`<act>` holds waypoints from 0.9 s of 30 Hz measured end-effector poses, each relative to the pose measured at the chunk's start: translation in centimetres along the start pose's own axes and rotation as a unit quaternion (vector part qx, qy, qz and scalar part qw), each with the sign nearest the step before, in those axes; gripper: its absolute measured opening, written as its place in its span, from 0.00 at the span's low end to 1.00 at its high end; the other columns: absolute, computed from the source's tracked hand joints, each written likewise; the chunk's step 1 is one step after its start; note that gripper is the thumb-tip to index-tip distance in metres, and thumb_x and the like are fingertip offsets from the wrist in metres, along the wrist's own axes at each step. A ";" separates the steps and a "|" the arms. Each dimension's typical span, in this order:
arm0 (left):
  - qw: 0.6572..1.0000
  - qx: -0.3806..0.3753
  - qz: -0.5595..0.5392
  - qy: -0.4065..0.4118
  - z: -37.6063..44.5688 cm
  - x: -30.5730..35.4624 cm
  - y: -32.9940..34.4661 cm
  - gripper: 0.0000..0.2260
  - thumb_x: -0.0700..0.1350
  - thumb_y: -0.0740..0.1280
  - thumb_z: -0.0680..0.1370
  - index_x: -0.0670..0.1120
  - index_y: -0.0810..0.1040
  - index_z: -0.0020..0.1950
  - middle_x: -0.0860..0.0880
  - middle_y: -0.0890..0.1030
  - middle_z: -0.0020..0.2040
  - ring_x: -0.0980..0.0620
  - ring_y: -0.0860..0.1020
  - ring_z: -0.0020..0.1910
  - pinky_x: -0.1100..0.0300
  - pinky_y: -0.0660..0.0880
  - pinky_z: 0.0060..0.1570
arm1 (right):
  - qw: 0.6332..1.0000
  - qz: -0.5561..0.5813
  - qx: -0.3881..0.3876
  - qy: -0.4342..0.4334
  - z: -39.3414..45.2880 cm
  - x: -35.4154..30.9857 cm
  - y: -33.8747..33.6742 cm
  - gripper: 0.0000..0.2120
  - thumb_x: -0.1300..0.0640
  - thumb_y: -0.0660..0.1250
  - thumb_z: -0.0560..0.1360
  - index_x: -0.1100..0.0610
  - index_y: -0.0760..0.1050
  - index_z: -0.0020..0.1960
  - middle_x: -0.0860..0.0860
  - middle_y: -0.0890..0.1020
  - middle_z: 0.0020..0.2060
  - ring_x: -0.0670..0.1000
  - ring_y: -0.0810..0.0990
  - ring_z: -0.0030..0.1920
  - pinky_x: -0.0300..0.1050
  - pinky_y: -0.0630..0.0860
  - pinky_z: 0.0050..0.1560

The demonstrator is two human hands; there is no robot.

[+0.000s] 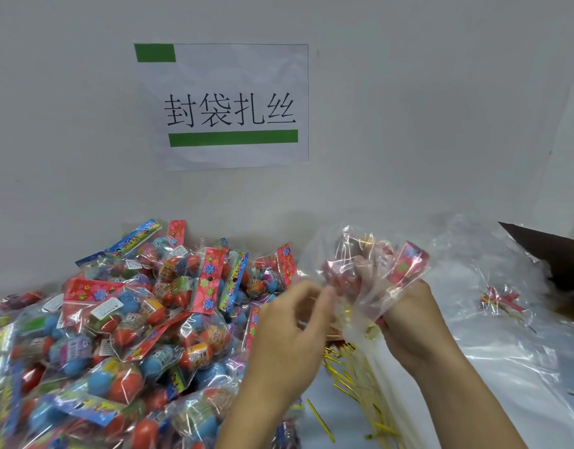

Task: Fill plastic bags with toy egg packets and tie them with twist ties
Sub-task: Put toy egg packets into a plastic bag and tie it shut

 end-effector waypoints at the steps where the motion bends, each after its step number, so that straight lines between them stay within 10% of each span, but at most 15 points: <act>1: 0.998 0.067 -0.001 -0.020 0.1 -0.5 -0.9 0.08 0.51 0.66 0.81 0.51 0.79 0.44 0.54 0.82 0.39 0.60 0.80 0.38 0.61 0.78 0.39 | 0.999 0.024 -0.025 0.007 0.0 0.1 0.3 0.11 0.56 0.74 0.72 0.60 0.84 0.51 0.64 0.85 0.48 0.60 0.84 0.46 0.55 0.83 0.43; 4: 0.972 0.189 -0.007 -0.136 -0.3 -2.9 -2.7 0.08 0.56 0.65 0.79 0.54 0.72 0.53 0.58 0.77 0.53 0.57 0.76 0.55 0.62 0.71 0.53 | 0.985 0.097 -0.142 0.033 -0.6 -0.2 2.1 0.14 0.52 0.78 0.69 0.57 0.85 0.51 0.61 0.85 0.48 0.59 0.87 0.44 0.52 0.83 0.34; 10: 0.948 0.071 -0.201 -0.237 -0.3 -6.1 -1.5 0.24 0.63 0.66 0.70 0.49 0.80 0.58 0.49 0.85 0.54 0.49 0.83 0.54 0.50 0.81 0.55 | 0.969 0.097 -0.222 0.041 -1.1 -0.4 3.2 0.14 0.57 0.72 0.75 0.57 0.82 0.60 0.59 0.85 0.49 0.60 0.86 0.46 0.58 0.83 0.41; 15: 0.956 0.168 -0.157 -0.182 -0.3 -5.8 -3.0 0.09 0.48 0.66 0.81 0.50 0.82 0.44 0.52 0.86 0.42 0.52 0.85 0.42 0.62 0.79 0.38 | 0.991 0.077 -0.112 -0.006 -0.4 -0.5 1.8 0.14 0.58 0.72 0.75 0.58 0.81 0.60 0.63 0.84 0.54 0.64 0.85 0.51 0.65 0.82 0.47; 20: 0.944 0.249 -0.147 -0.162 -0.6 -5.5 -4.4 0.07 0.49 0.66 0.81 0.52 0.82 0.45 0.53 0.86 0.43 0.52 0.84 0.46 0.58 0.78 0.45 | 1.000 -0.006 0.000 -0.021 0.2 -0.2 0.5 0.13 0.59 0.75 0.75 0.59 0.81 0.58 0.58 0.86 0.52 0.59 0.85 0.54 0.64 0.77 0.63; 27: 0.886 0.209 -0.350 -0.221 -0.5 -6.0 -3.8 0.12 0.52 0.66 0.78 0.43 0.78 0.51 0.43 0.85 0.51 0.43 0.84 0.52 0.50 0.81 0.49 | 0.999 0.024 -0.043 -0.008 0.1 -0.2 0.5 0.18 0.56 0.77 0.64 0.58 0.84 0.53 0.56 0.87 0.48 0.57 0.87 0.49 0.47 0.83 0.42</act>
Point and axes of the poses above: each hand's wrist, its own z-axis towards the middle knuckle, its own y-axis out of the palm, x = y × z, the point moved 7 cm from there along z, towards the middle knuckle
